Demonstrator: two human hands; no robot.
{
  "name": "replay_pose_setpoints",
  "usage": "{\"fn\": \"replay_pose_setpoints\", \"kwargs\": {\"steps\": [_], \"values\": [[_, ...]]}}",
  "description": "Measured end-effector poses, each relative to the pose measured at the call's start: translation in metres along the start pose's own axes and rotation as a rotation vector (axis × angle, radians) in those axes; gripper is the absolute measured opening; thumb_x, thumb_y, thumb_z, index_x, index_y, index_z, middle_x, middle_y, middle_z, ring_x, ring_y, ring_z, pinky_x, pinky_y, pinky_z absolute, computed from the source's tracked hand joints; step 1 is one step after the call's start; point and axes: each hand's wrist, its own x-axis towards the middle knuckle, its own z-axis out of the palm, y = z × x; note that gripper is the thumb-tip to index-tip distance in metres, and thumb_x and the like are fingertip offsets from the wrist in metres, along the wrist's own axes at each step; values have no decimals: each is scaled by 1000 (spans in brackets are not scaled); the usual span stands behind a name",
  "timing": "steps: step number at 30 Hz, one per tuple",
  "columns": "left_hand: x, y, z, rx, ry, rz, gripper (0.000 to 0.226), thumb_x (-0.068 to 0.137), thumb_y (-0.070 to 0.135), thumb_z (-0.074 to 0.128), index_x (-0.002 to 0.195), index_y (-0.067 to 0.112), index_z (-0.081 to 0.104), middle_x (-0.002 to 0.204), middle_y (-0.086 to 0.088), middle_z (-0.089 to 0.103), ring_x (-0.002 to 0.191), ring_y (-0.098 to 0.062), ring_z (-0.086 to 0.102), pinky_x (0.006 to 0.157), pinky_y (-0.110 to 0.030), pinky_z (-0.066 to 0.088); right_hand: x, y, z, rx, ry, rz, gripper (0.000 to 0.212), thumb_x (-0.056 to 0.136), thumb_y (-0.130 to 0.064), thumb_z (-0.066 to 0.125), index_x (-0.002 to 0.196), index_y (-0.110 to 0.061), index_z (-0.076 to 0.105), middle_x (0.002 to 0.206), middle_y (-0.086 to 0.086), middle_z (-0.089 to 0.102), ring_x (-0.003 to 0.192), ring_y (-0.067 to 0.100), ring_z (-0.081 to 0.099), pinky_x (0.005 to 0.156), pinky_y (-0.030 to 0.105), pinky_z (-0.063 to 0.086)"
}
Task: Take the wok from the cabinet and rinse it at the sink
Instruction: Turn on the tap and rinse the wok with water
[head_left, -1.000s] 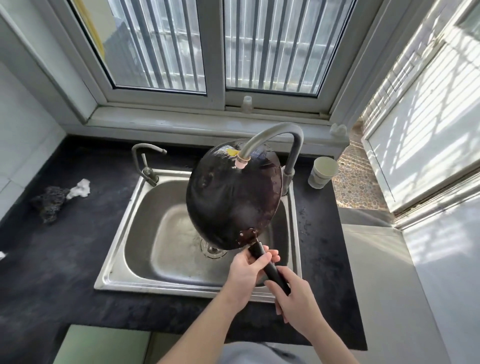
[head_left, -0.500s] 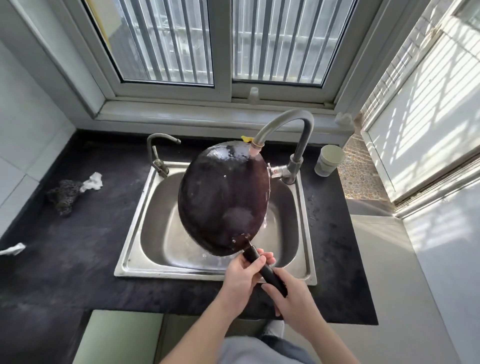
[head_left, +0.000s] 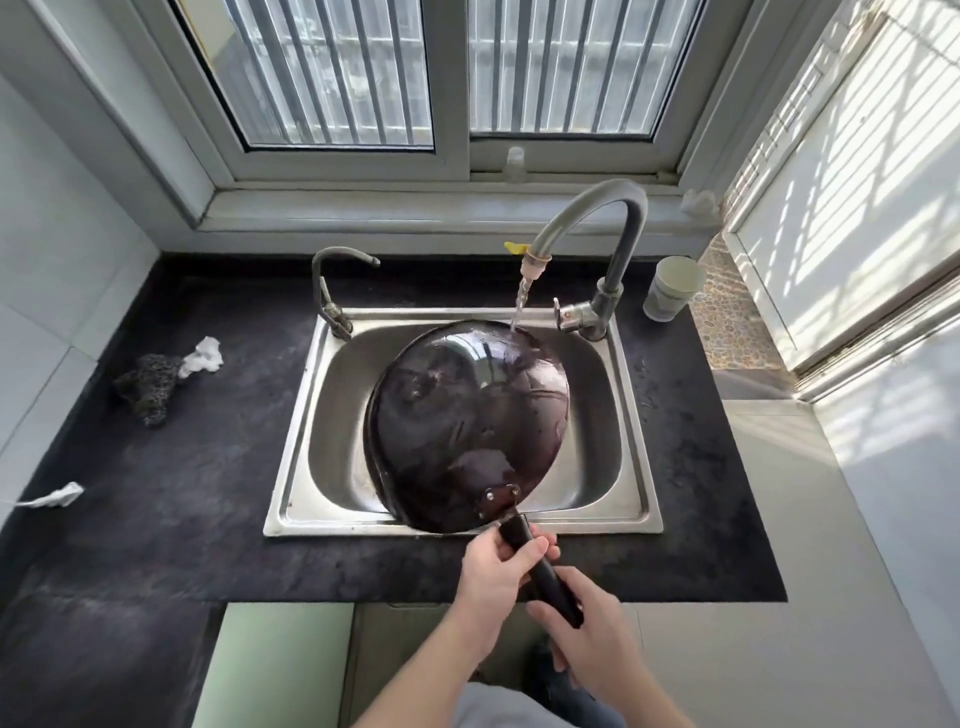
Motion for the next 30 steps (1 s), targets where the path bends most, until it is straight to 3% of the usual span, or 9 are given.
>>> {"fn": "replay_pose_setpoints", "kwargs": {"steps": [3,8,11,15,19,22,25,30], "values": [[0,-2,3,49,-15,-27,8,90,3,67,98,5,68,90,-9,80,87,-20,76,77,-28,60,-5,2,3,2,35,39,15,86,-35,71,96,-43,63,68,-2,73,42,15,63,45,23,52],[6,1,11,196,-41,-67,11,89,16,72,99,15,69,90,-1,80,91,-18,76,91,-38,58,-8,-1,0,44,79,112,14,90,-26,70,97,-35,62,65,-1,72,42,17,63,43,24,52],[8,3,20,237,-62,-64,8,88,15,73,95,17,69,88,1,80,89,-16,76,84,-31,60,-10,-2,-5,106,88,156,12,90,-24,70,100,-28,64,58,-1,69,38,15,59,39,27,49],[11,0,31,311,-37,-40,14,82,12,77,92,19,70,91,2,80,92,-14,75,87,-30,58,-13,-3,-12,154,85,200,14,89,-23,70,101,-24,64,54,-2,66,36,16,57,38,26,45],[15,-4,36,347,-10,1,16,80,13,79,94,16,71,88,4,79,85,-6,74,77,-18,58,-8,-13,-17,132,80,258,7,91,-19,66,94,-23,61,56,3,66,41,20,62,40,33,51],[20,-4,41,320,24,16,21,78,16,81,96,14,72,88,5,80,86,-7,75,77,-20,59,0,-23,-16,-21,130,325,7,93,-24,60,89,-27,55,72,-5,65,61,13,68,54,34,57],[26,-2,45,317,35,17,20,75,23,83,90,14,75,87,4,80,86,-9,75,74,-18,57,3,-30,-13,-340,242,308,11,97,-41,51,91,-33,46,86,-14,60,80,14,63,67,32,50],[28,-5,38,310,7,20,17,76,20,83,89,15,74,86,4,80,86,-10,75,69,-17,56,-1,-26,-4,-360,283,268,24,94,-49,53,111,-32,49,102,-9,70,94,19,67,75,36,55]]}}
